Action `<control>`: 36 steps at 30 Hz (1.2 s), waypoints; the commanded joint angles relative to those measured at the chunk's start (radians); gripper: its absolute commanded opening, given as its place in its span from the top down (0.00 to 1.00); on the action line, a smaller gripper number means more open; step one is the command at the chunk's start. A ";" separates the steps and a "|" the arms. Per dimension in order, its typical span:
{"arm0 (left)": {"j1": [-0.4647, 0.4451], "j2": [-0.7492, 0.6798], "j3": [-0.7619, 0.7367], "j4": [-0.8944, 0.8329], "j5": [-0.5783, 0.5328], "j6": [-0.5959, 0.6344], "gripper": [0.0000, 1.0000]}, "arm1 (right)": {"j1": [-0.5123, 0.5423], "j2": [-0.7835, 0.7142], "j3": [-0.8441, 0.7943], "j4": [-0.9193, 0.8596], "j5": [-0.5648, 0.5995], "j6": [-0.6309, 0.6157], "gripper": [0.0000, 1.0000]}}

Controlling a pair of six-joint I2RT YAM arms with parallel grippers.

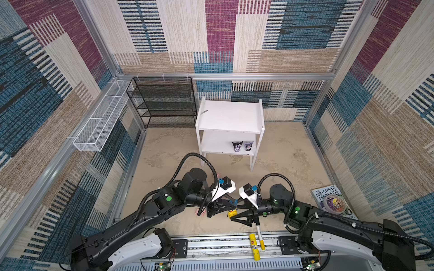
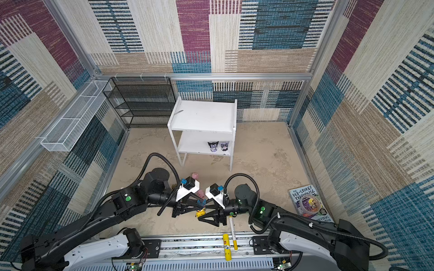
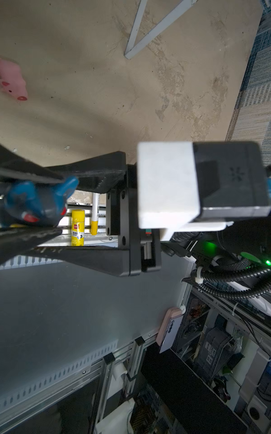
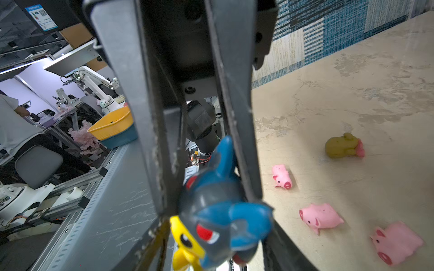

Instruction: Place and organize the plastic toys onto the shelf

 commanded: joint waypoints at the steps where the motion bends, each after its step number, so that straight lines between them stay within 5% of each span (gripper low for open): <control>1: 0.003 -0.011 0.001 0.044 0.006 -0.017 0.98 | 0.000 0.006 -0.004 0.043 -0.012 0.014 0.38; 17: 0.004 -0.031 -0.018 0.073 0.003 -0.039 0.96 | 0.000 0.006 0.011 0.090 -0.035 0.001 0.60; 30: 0.006 -0.038 -0.033 0.038 -0.011 -0.051 0.51 | 0.001 -0.012 0.015 0.080 0.017 -0.018 0.68; 33: 0.004 -0.039 -0.040 0.035 -0.028 -0.048 0.48 | 0.001 -0.010 0.021 0.070 0.022 -0.027 0.68; 36: 0.004 -0.033 -0.034 0.037 -0.025 -0.043 0.56 | 0.001 0.002 0.030 0.062 0.020 -0.031 0.68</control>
